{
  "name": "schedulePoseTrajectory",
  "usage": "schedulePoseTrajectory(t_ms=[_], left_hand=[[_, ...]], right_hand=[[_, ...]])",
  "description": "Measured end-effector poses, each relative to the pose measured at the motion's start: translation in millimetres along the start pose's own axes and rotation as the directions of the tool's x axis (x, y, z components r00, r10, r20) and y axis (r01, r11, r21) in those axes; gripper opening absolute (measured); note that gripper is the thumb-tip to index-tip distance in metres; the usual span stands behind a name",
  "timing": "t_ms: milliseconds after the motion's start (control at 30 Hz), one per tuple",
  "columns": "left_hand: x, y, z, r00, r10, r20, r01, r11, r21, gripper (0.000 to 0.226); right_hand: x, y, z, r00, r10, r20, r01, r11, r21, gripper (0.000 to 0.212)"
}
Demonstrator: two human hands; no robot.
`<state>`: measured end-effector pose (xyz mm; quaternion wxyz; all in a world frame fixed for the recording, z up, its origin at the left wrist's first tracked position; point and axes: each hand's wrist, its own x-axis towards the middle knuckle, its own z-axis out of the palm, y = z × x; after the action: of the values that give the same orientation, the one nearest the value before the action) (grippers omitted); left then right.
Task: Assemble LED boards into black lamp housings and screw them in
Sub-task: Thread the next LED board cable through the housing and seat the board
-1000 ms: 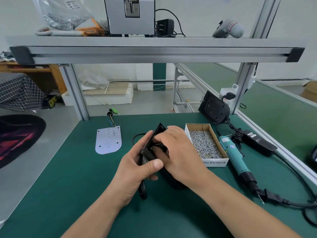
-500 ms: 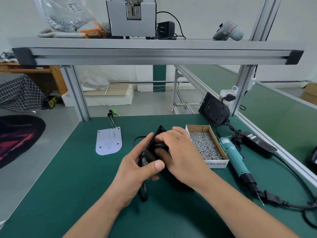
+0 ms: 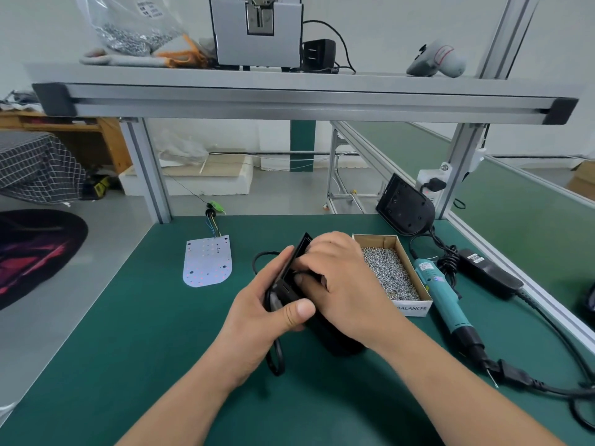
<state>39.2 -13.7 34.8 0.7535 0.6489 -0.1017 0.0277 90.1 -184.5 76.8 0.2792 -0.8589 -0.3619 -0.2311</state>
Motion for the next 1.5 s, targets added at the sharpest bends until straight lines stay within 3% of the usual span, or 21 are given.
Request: schedulePoseTrajectory(t_ms=[67,167,267,400,533,667,867,1000,1200,1367,1500], left_hand=[[0,1,0,1.000,-0.004,0.002,0.004,1.000,-0.001,0.088],[-1,2,1,0.999,-0.005,0.035,0.004,1.000,0.013,0.090],[0,2,1,0.999,-0.010,0.049,0.009,1.000,0.018,0.091],[-1,4,-2,0.999,-0.040,0.028,0.040,0.999,-0.010,0.088],[1,0,-6,0.997,-0.061,0.043,0.064,0.996,-0.067,0.091],[3,-3,-5,0.998,-0.056,0.009,0.056,0.998,-0.041,0.088],[3,-2,-7,0.999,-0.039,-0.016,0.037,0.998,-0.059,0.081],[4,0,-8,0.993,-0.106,-0.055,0.097,0.984,-0.150,0.054],[6,-1,-8,0.980,-0.149,-0.133,0.132,0.983,-0.125,0.020],[9,-1,-8,0.973,-0.162,-0.164,0.139,0.980,-0.143,0.020],[9,-4,-7,0.954,-0.262,-0.143,0.218,0.940,-0.264,0.027]], right_hand=[[-3,1,0,0.999,0.046,-0.015,-0.045,0.997,0.058,0.002],[-8,-4,3,0.978,0.184,-0.101,-0.168,0.975,0.143,0.025],[-7,-9,6,0.976,0.151,-0.154,-0.131,0.983,0.132,0.035],[-4,-7,2,0.994,0.106,-0.010,-0.105,0.994,0.024,0.012],[-7,4,-8,0.997,0.056,0.049,-0.060,0.994,0.091,0.032],[-11,8,-6,0.999,0.031,0.044,-0.035,0.994,0.100,0.035],[-14,19,-9,0.971,0.125,0.204,-0.186,0.932,0.312,0.054],[-16,25,-15,0.946,0.171,0.277,-0.254,0.919,0.302,0.078],[-18,17,-9,0.945,0.256,0.203,-0.306,0.912,0.273,0.083],[-20,9,-1,0.953,0.279,0.115,-0.301,0.901,0.312,0.090],[-21,2,2,0.961,0.273,0.054,-0.274,0.898,0.343,0.093]])
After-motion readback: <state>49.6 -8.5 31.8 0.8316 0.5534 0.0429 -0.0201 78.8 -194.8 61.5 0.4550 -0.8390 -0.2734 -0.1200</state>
